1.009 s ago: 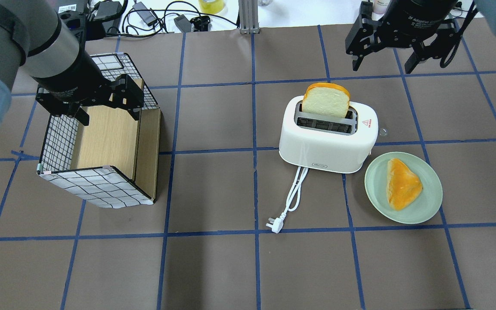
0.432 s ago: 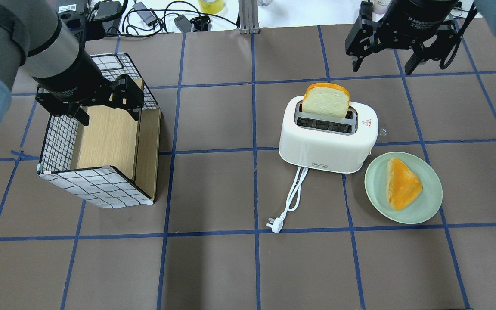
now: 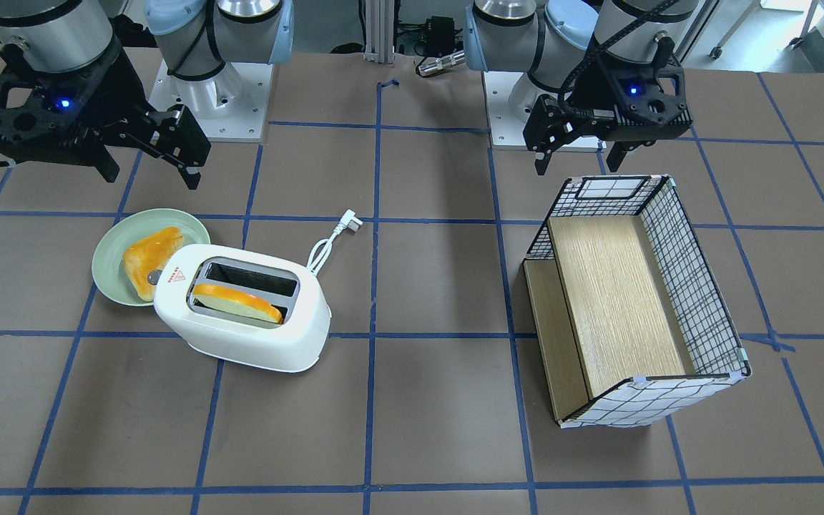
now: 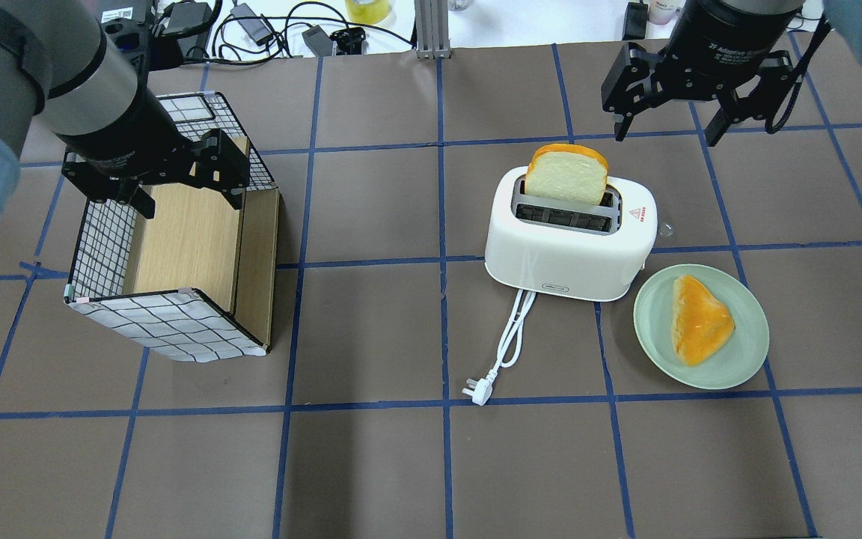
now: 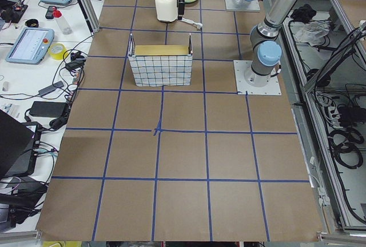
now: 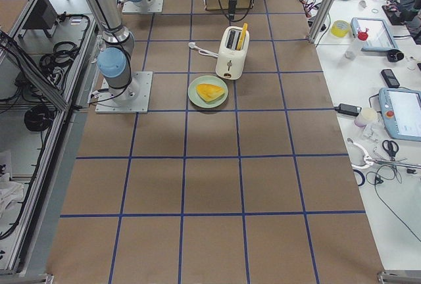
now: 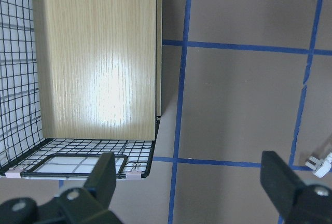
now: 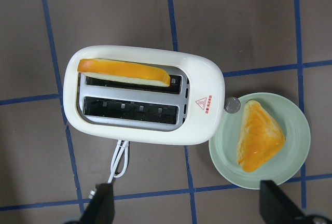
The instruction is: Press toaster with right arm
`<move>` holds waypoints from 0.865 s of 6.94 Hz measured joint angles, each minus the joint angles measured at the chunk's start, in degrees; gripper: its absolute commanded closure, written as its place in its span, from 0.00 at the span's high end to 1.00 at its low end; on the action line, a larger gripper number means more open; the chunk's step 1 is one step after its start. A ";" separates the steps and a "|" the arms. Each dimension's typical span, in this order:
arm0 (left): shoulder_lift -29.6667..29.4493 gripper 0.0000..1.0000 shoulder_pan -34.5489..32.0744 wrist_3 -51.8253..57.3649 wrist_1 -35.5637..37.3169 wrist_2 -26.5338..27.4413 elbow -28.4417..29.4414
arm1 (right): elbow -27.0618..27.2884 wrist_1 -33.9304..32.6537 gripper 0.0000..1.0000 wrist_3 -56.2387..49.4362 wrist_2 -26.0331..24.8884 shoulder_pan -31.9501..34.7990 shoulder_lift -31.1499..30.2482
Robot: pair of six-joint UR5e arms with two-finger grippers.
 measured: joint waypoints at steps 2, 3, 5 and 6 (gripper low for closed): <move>0.00 1.00 0.00 0.00 0.00 0.00 0.00 | -0.09 0.45 1.00 -1.71 -1.60 -0.09 0.04; 0.00 1.00 0.00 0.00 0.00 0.00 0.00 | -0.12 0.46 1.00 -2.43 -2.02 -0.09 0.04; 0.00 1.00 0.00 0.00 0.00 -0.04 0.00 | -0.13 0.41 1.00 -2.86 -1.81 -0.21 0.08; 0.00 1.00 0.00 0.00 0.00 -0.02 0.00 | -0.12 0.42 1.00 -2.92 -1.62 -0.26 0.10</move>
